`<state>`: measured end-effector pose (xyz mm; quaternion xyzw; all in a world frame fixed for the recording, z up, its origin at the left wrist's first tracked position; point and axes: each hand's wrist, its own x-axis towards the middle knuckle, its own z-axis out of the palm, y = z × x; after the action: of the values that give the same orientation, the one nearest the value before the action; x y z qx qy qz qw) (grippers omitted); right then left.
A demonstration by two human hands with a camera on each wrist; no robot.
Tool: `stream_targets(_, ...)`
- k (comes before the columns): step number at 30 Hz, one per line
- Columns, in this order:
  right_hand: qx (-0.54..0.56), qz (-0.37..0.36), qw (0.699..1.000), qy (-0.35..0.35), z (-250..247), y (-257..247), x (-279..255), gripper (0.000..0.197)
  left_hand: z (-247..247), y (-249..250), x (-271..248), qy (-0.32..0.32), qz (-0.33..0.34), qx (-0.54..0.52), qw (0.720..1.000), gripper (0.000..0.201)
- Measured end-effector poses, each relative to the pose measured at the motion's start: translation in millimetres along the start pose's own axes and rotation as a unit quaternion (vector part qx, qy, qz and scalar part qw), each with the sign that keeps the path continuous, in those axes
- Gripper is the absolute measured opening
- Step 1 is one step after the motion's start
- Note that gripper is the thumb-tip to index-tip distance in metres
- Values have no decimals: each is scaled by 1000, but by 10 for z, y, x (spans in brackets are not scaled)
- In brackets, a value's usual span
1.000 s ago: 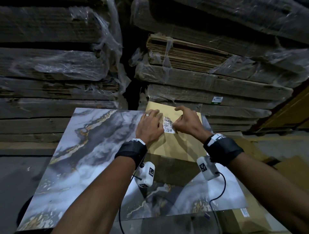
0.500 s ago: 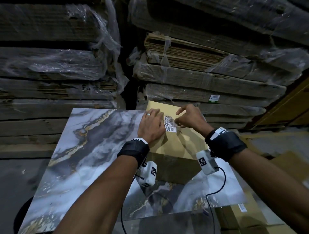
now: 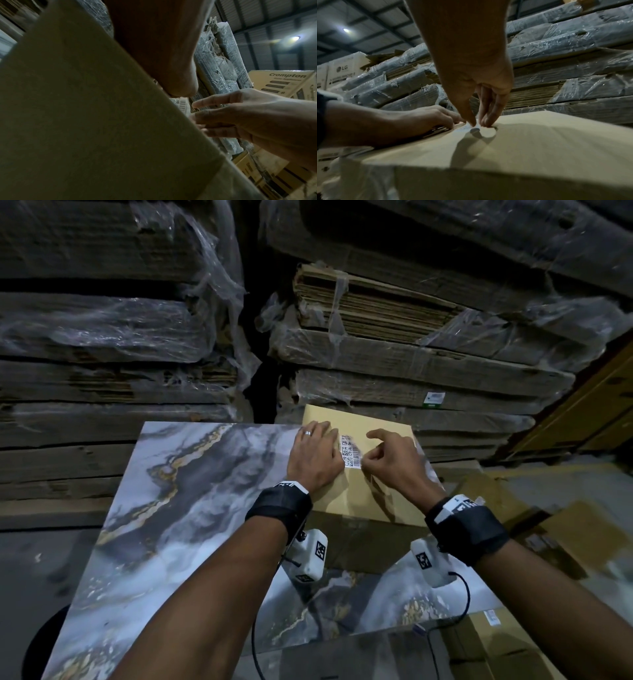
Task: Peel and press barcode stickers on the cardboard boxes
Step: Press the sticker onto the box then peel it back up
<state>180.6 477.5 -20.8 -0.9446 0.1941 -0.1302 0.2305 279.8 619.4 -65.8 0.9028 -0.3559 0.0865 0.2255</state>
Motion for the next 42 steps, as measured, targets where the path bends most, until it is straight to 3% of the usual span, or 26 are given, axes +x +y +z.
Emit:
stream_targets(6,-38,3,998,59,80,-64,11,48,37,-16,4,-9,1,-1,1000,46)
stream_targets(9,-29,11,999,39,89,-45,69,52,40,-23,17,-18,2,5,1000,52)
stream_targets(13,-11,74,997,-8,52,-53,191,60,43,-17,13,-23,0,-1,1000,62)
stream_targets(18,109,172,978,-50,-46,-93,269,57,35,-19,12,-26,1,-7,1000,63)
stream_targets(29,173,217,959,-50,-58,-113,307,44,32,-24,12,-17,3,-7,1000,61)
stream_targets(32,131,185,974,-20,-83,-107,289,34,35,-23,11,-13,4,-19,1000,59)
stream_targets(36,18,73,996,52,-178,-98,249,20,48,-36,8,4,5,-43,999,50)
stream_targets(40,59,12,997,-49,-133,-70,241,50,9,-27,-11,16,-4,-96,995,59)
stream_targets(42,55,-20,997,-59,-34,-69,269,59,-9,-22,-23,24,-3,-104,994,60)
